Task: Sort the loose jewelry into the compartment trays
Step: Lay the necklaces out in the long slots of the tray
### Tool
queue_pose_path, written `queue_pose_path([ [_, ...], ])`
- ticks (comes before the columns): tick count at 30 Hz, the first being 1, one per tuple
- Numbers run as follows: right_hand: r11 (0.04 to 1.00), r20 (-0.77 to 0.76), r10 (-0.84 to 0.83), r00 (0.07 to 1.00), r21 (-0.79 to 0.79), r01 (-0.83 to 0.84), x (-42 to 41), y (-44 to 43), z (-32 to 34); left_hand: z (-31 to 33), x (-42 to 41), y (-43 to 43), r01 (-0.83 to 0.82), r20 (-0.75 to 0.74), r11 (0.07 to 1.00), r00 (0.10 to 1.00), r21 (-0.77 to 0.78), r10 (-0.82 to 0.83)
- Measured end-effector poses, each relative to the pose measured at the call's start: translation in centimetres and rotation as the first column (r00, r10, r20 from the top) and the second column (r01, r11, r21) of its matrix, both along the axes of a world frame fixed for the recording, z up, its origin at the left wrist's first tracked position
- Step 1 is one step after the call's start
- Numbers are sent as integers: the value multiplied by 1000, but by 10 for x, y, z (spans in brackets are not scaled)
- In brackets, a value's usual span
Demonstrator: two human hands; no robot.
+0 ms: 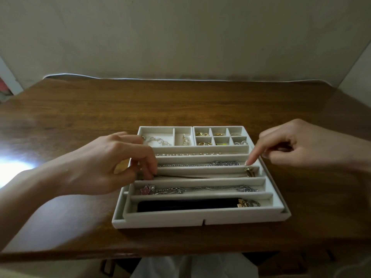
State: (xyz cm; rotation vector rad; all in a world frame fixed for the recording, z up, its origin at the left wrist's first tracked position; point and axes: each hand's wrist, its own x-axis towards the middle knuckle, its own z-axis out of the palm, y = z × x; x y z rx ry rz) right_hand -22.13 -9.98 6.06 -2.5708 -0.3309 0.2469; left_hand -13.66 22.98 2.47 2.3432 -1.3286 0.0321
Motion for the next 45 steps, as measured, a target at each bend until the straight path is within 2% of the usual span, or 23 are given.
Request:
queue_pose_path([
  [5, 996, -113, 25, 993, -86, -35, 0, 5, -4, 2, 4, 2, 35, 0, 997, 999, 62, -35],
  [8, 998, -40, 7, 999, -65, -10, -2, 2, 1, 6, 6, 3, 107, 15, 987, 994, 118, -110],
  [10, 999, -4, -10, 1000, -37, 10, -1, 1, 2, 7, 7, 3, 116, 24, 987, 993, 112, -119],
  [15, 997, -98, 10, 995, -70, -17, 0, 9, -6, 10, 7, 3, 154, 32, 987, 987, 45, -156],
  [20, 999, -1, 4, 1000, -46, -4, 2, 3, -3, 10, 10, 3, 154, 41, 988, 987, -4, -154],
  [27, 997, -116, 2, 993, -80, -12, 2, 9, -8, 1, 10, 3, 179, 21, 981, 983, 68, -181],
  [32, 997, -68, 73, 995, 8, -73, 0, 11, -4, 3, 8, 3, 182, 22, 983, 983, -10, -182],
  [39, 991, 17, 92, 996, 97, -93, -4, 13, -7, -2, 5, 1, 241, 93, 952, 961, 189, -262],
  [45, 990, 32, 66, 997, 122, -70, -13, 17, -6, -8, 0, -3, 140, 153, 977, 974, 162, -165],
])
